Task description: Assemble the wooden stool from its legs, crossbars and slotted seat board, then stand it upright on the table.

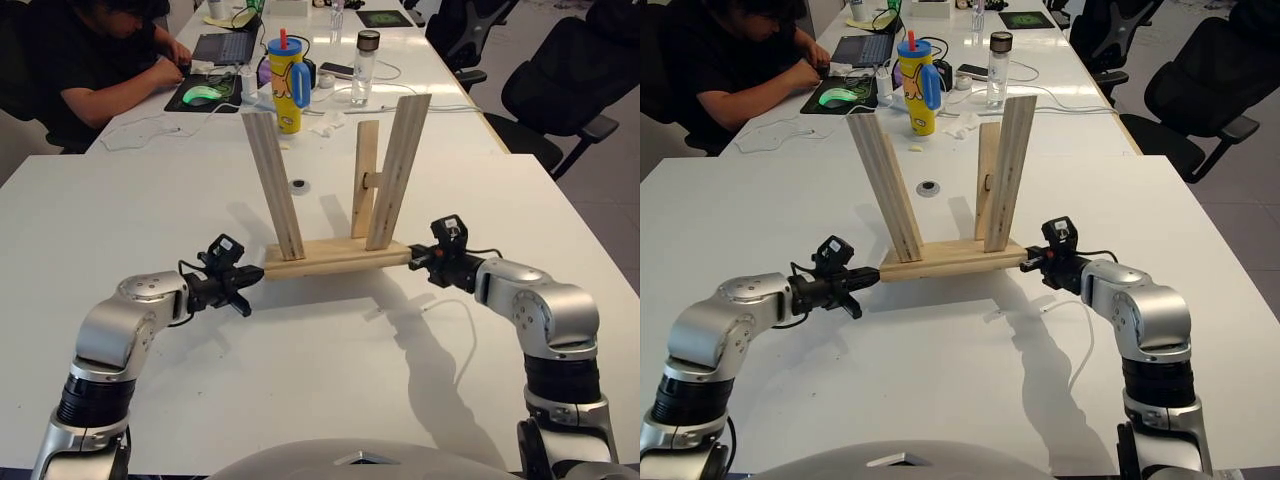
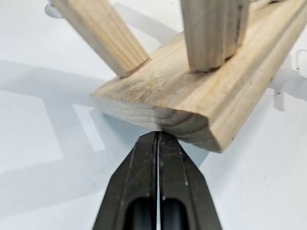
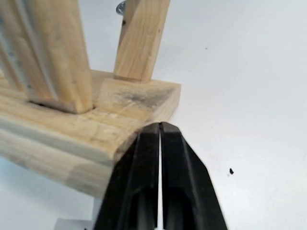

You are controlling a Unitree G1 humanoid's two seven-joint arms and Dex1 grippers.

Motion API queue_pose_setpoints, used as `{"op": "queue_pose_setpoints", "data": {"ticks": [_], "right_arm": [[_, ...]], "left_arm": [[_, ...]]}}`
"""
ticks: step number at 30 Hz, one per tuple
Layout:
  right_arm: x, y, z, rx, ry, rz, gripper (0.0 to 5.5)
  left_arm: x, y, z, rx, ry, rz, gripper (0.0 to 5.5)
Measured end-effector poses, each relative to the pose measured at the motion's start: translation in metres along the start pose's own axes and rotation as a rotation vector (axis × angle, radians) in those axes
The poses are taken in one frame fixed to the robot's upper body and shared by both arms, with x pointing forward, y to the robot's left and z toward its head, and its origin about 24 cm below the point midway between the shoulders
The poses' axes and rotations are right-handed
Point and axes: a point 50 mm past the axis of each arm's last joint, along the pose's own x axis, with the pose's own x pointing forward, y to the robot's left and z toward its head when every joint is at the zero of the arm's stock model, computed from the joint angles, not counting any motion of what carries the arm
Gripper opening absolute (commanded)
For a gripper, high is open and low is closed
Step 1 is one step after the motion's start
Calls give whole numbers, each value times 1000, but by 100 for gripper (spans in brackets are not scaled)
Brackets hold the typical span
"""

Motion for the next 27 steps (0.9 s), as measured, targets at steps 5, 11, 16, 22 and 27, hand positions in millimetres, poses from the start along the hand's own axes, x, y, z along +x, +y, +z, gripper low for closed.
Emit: {"op": "queue_pose_setpoints", "data": {"ticks": [5, 11, 16, 22, 27], "right_arm": [[7, -17, 21, 4, -90, -39, 0], [31, -32, 20, -108, -163, -142, 0], [45, -24, 14, 108, -302, -85, 0], [54, 38, 31, 437, -345, 395, 0], [45, 55, 59, 387, -352, 517, 0]], "left_arm": [[0, -10, 11, 50, -24, -87, 2], [15, -14, 10, 297, -28, -163, 2], [19, -9, -10, 277, -10, -147, 2], [32, -30, 11, 169, -182, -288, 2], [23, -33, 43, 175, -315, -295, 2]]}}
